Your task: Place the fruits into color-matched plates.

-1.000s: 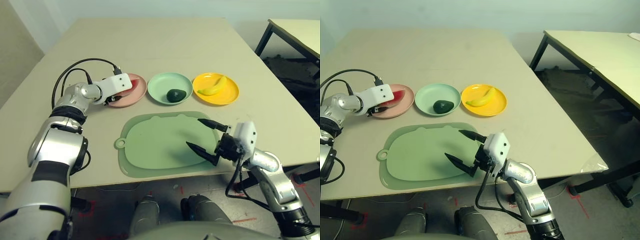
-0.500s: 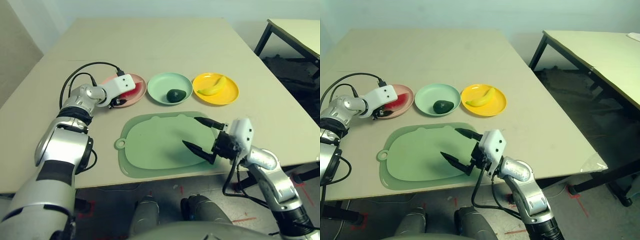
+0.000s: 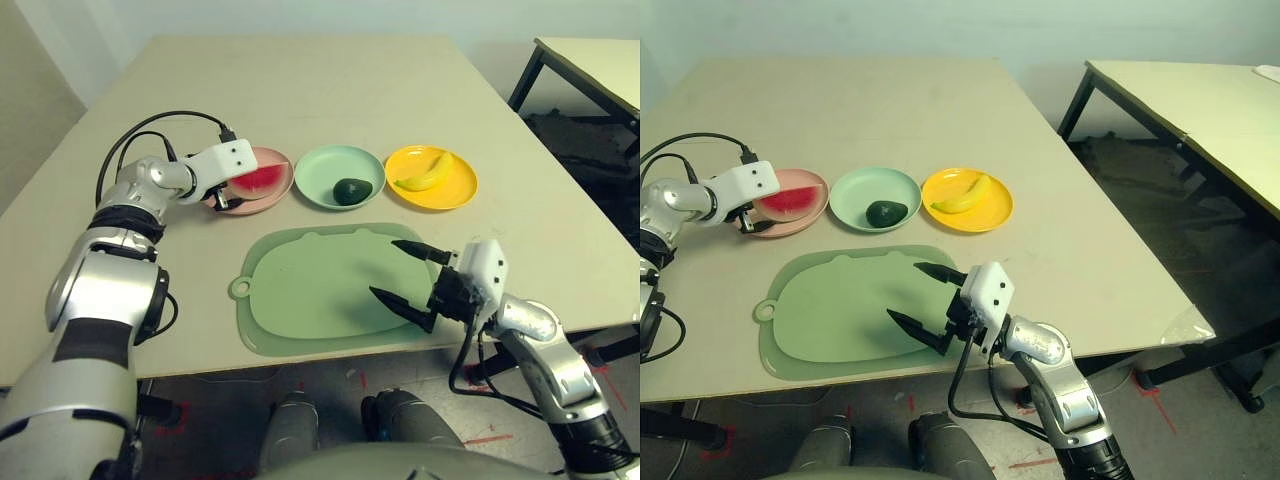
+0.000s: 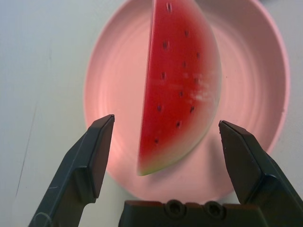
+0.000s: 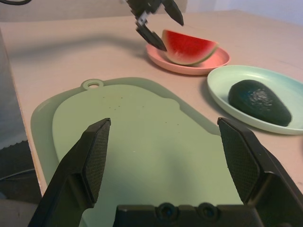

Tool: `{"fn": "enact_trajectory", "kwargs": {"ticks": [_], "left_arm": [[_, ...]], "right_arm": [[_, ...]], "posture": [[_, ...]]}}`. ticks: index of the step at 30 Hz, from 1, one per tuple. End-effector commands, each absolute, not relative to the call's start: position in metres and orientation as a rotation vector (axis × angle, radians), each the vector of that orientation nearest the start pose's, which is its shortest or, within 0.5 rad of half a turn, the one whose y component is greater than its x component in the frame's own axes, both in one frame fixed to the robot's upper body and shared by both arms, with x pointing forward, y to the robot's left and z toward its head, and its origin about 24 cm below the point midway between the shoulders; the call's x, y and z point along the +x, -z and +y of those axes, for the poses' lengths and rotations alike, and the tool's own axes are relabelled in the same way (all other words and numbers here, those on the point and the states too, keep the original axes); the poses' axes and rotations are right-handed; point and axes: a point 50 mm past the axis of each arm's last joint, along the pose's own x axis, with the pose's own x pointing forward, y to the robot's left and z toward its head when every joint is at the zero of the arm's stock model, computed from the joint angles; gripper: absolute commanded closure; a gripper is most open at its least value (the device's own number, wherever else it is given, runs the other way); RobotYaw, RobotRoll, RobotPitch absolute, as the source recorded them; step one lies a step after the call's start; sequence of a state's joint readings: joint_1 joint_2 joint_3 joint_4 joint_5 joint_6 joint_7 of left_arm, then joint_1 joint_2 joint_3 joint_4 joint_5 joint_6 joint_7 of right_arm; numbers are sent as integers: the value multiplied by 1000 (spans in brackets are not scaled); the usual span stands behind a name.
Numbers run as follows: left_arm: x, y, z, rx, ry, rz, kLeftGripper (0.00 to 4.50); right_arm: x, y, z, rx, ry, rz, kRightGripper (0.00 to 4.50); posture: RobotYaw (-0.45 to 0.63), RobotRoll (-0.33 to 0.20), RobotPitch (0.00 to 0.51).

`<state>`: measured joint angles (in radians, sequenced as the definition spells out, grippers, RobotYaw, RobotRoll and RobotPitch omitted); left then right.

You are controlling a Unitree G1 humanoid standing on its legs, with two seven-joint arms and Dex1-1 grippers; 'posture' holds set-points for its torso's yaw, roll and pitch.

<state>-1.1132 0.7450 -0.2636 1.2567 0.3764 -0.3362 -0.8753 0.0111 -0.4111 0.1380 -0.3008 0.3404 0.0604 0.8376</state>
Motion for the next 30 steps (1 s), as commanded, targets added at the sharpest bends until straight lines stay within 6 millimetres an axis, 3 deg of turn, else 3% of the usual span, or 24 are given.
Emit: {"fn": "enact_trajectory", "kwargs": {"ticks": [1,6,9,14,18,22,30], "left_arm": [[375,-203,286,982,672,323,23],[357,-227,301,805,684,243,23],[336,-223,316,689,607,189,23],[292,-196,347,487,283,111,23],[256,-176,358,382,65,8,23],[230,-147,354,310,-49,-29,23],[208,-91,337,249,-54,50,23]], "right_arm": [[221,-98,-141,-116,-1051,-133,0],[224,-101,-148,-101,-974,-168,0],[223,-95,-161,-118,-861,-173,0],[209,-69,-184,-79,-570,-128,0],[199,-51,-210,-84,-358,-110,0],[188,-39,-233,-127,-245,-112,0],[173,-30,-237,-160,-281,-168,0]], "posture": [[-12,0,76],[-1,0,75],[10,0,79],[37,0,85],[67,0,87],[77,0,88],[67,0,90]]}}
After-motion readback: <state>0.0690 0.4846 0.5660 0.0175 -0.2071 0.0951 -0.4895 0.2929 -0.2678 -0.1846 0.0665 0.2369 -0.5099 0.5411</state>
